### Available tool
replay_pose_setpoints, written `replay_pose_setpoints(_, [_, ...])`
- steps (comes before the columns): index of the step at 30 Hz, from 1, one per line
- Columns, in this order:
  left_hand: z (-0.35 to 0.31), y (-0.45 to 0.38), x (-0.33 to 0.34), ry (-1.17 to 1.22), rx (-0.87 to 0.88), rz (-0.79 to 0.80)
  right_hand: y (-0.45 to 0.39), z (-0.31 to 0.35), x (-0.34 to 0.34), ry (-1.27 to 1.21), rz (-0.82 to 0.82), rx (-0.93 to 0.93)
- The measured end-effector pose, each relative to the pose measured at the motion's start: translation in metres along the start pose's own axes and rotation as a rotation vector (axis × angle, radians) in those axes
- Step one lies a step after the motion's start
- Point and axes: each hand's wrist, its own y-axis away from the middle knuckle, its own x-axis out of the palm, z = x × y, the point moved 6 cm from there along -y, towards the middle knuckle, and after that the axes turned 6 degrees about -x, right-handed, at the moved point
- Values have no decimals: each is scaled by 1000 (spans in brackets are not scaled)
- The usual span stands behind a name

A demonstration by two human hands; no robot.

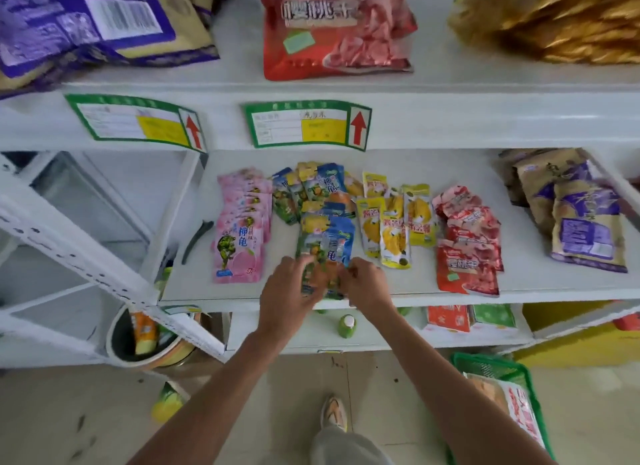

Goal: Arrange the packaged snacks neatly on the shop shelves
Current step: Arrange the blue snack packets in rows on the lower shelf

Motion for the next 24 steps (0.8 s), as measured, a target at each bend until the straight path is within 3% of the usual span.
replay_pose_setpoints(5, [1,-11,17,-175,79,-42,-48,13,-10,188,189,-23])
replay_pose_setpoints(11, [1,-7,17,-169,92,-123,-150,58,-59,250,-64,-51])
replay_pose_setpoints(15, [1,-9,19,-177,57,-120,-188,63,-43,383,14,45])
replay_pose_setpoints(21, [3,-8,19,-184,35,-117,-210,51,-35,78,10,109])
replay_pose_setpoints(24, [4,-10,21,-204,26,-91,-203,58,-56,-311,-34,70])
